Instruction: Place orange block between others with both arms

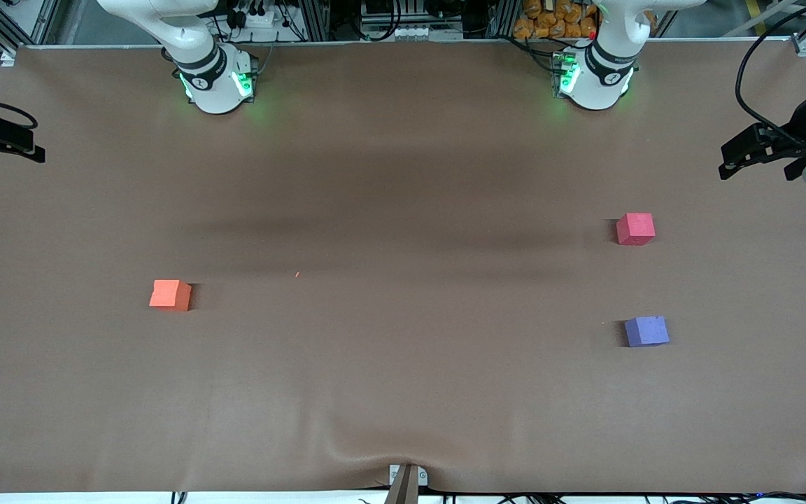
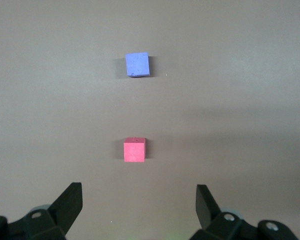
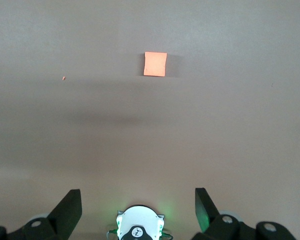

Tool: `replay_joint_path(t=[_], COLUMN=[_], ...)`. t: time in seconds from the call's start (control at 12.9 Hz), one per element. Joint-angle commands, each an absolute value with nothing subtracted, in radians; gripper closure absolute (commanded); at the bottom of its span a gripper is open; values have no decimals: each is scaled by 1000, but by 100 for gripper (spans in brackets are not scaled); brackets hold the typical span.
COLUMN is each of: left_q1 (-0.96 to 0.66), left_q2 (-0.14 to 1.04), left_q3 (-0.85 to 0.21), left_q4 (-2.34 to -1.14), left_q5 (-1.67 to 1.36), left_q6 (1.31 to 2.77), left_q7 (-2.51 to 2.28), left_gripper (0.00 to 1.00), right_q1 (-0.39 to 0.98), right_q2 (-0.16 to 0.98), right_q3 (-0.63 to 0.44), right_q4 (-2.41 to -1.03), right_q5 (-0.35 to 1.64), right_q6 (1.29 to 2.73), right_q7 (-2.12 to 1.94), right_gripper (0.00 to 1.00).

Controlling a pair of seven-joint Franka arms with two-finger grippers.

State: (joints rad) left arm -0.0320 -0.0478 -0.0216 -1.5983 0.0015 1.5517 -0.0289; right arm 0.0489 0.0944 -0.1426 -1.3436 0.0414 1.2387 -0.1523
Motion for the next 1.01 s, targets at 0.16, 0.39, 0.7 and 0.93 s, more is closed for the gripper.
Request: replay_joint_path(t=[0.16, 0.39, 0.7, 0.93], left_q1=[-28, -28, -32, -32], left_q2=[-31, -28, -20, -20], left_q3=[-26, -26, -26, -26], left_q4=[-1569, -1563, -1563, -1563], left_q5=[3, 0, -3, -5], left_q6=[1529, 1534, 1539, 1539], left_q7=[-43, -46, -46, -48], left_gripper=[0, 0, 0, 0], right_q1=[49, 49, 46, 44], right_q2=[115, 214, 372, 458], right_q3=[-133, -133, -133, -133], right_q4=[-1368, -1370, -1406, -1526], right_q5=[26, 28, 31, 31], right_q6=[1296, 1386, 1511, 1693], right_q7=[-163, -169, -169, -170], right_gripper=[0, 0, 0, 0])
